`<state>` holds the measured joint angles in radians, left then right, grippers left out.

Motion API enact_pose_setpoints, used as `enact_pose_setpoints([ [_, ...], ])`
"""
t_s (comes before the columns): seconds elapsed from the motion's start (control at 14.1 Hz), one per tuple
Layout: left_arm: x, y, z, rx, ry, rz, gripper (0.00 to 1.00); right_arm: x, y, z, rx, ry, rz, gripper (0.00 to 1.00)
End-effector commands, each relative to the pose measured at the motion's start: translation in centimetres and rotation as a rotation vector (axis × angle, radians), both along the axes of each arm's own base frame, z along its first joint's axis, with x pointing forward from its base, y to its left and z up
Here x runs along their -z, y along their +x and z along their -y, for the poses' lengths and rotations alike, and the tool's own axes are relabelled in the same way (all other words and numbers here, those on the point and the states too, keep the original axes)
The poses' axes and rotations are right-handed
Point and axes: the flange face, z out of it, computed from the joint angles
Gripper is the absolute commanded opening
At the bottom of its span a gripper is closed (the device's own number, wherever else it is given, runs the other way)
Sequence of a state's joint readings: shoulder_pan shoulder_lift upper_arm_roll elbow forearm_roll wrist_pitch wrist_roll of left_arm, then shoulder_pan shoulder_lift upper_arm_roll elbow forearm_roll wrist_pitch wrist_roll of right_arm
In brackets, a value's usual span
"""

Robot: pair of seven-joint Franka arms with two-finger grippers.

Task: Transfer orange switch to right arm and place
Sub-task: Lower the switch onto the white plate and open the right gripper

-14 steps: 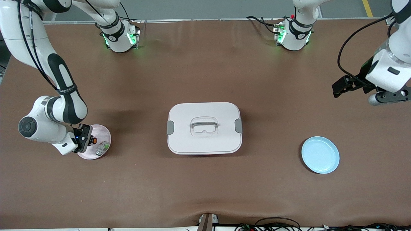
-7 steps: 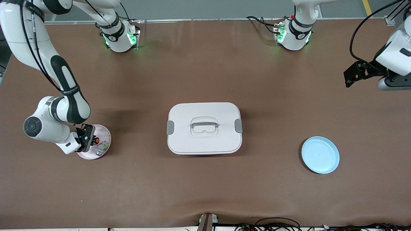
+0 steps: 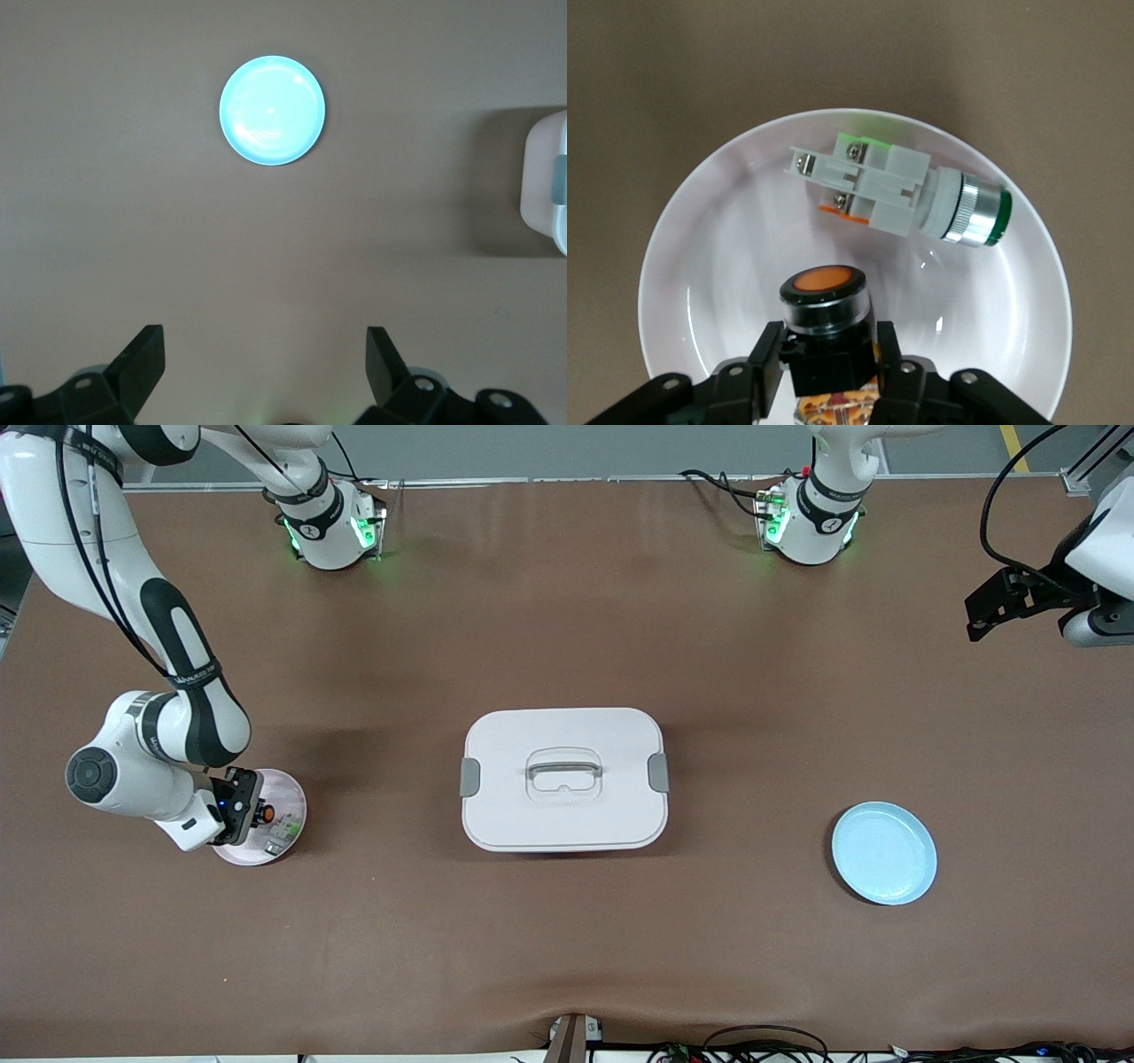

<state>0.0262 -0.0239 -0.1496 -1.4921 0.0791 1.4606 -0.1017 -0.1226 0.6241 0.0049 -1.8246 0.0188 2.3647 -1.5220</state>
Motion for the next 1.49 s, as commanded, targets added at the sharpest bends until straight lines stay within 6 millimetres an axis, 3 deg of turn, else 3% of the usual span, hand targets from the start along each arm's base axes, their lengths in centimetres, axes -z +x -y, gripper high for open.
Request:
enact_pose_setpoints([
  [0.0,-0.6,-0.7,0.7,0.009,-0.020,0.014,1.00,-0.3,0.1,0.1,-0.011,-0.008,0.006,1.00],
  [0.28,-0.9,-0.8,0.1,-0.006,-0.024,0.022,1.00,-0.9,0.3,0.5,0.098,-0.014,0.001,1.00],
  [0.57,-1.1,-1.1,0.1,-0.008,-0.067,0.015,1.00,-3.0,1.6,0.9,0.432,-0.044,-0.009,1.00],
  [0.85,-1.2,-1.2,-0.9,-0.022,-0.063,0.013,1.00,-3.2,1.4,1.2,0.795,-0.079,-0.035,1.00],
  [0.99,-1.2,-1.2,-0.4,-0.021,-0.061,0.015,1.00,-3.5,1.7,1.4,0.950,-0.089,-0.029,1.00],
  [1.42,-1.6,-1.4,-0.7,-0.028,-0.059,0.023,1.00,-4.0,2.1,1.0,1.315,-0.115,-0.024,1.00],
])
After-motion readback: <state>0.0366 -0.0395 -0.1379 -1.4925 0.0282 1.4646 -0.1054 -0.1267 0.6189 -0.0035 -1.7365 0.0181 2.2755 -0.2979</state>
